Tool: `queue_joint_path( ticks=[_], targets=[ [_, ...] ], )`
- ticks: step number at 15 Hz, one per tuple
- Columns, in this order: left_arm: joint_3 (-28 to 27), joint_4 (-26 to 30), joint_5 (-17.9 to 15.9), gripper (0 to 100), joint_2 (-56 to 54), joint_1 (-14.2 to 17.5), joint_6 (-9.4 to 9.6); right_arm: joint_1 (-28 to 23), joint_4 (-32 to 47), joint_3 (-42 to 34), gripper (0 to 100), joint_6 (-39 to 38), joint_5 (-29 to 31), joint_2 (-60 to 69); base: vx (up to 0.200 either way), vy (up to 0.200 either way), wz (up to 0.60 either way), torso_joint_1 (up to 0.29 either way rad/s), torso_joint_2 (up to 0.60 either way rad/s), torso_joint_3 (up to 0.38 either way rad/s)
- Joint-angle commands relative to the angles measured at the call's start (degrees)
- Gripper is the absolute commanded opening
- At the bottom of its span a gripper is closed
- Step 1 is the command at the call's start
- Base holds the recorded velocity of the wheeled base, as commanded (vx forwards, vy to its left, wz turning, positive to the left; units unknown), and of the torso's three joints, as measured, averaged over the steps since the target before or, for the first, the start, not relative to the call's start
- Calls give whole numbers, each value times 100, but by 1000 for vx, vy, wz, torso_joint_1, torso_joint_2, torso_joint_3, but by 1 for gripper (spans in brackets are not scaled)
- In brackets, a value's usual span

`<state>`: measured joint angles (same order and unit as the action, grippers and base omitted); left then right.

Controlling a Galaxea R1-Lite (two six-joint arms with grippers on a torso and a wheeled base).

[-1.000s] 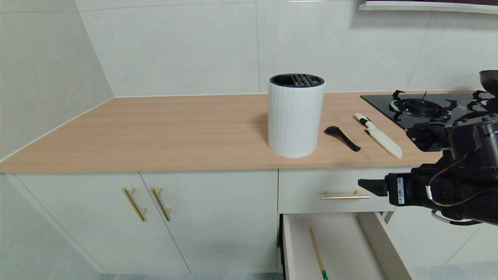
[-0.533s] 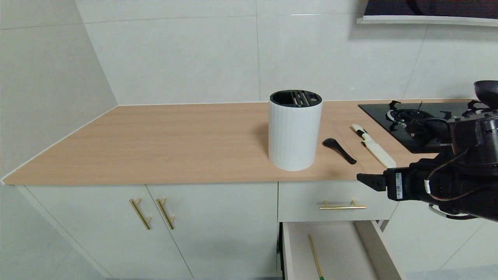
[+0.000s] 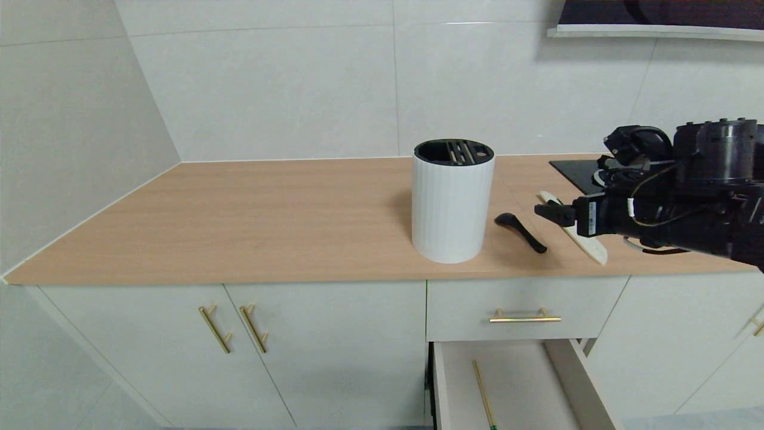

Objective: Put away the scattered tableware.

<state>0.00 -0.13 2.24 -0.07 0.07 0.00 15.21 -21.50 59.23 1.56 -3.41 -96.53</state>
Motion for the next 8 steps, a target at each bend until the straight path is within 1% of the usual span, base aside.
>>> queue_joint_path(
  ticks=[1,2,3,6,8],
  targets=[
    [0,-4,4,100,7,1,0,-265,-170,282,100,99,-230,-745,0,0,0,0,0,0],
    [0,-4,4,100,7,1,0,-405,-565,255,100,406,-291,-1167,0,0,0,0,0,0],
    [0,-4,4,100,7,1,0,-467,-794,229,100,486,-300,-1395,0,0,0,0,0,0],
    [0,-4,4,100,7,1,0,-502,-1137,273,100,494,-309,-1931,0,0,0,0,0,0],
    [0,-4,4,100,7,1,0,-502,-1365,264,100,512,-520,-2213,0,0,0,0,0,0]
  ],
)
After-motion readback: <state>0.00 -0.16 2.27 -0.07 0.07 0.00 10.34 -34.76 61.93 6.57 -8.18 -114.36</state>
